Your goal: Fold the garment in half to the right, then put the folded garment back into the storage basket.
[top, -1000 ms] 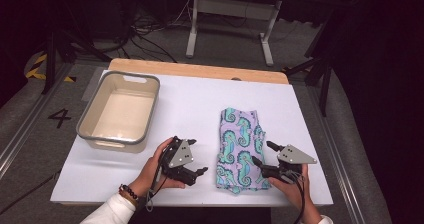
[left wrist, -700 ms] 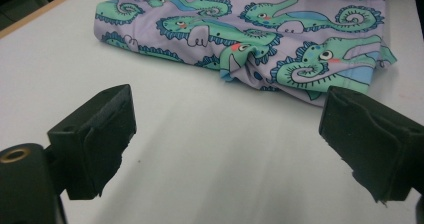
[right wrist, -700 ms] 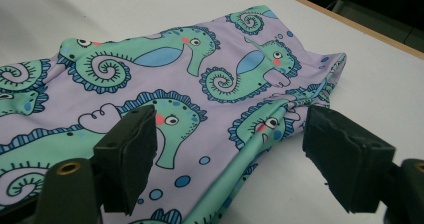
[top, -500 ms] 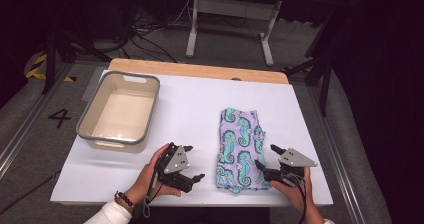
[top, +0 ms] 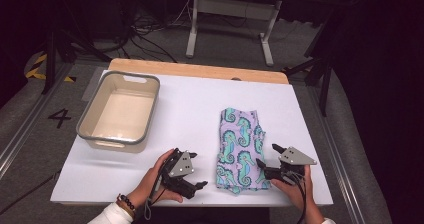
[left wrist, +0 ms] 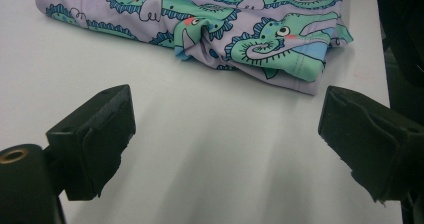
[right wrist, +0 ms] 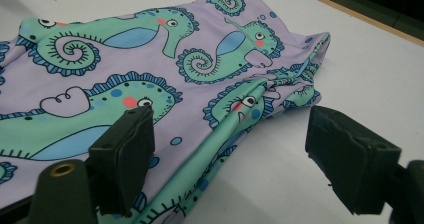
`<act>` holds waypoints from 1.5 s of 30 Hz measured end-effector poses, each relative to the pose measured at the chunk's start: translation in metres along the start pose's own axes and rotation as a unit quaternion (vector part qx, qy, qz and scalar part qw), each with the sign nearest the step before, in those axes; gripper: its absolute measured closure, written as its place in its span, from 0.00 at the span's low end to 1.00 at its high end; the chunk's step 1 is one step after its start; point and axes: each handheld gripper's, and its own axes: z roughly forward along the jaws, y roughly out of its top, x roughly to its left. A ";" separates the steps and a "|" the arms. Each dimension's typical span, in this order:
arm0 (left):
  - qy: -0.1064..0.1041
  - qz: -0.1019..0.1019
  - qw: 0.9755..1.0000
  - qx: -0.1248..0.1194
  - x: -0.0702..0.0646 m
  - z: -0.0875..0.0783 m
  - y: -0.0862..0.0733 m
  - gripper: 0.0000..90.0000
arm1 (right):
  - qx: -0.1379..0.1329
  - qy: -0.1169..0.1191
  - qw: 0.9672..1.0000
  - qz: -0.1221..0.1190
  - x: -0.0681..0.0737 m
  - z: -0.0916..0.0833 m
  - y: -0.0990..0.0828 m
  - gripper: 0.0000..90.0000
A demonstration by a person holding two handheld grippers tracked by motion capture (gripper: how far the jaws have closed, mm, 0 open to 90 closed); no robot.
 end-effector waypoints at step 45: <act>-0.075 0.019 0.991 0.105 -0.019 0.064 0.040 0.42 | 0.019 -0.013 1.000 -0.002 -0.001 0.010 -0.002 0.24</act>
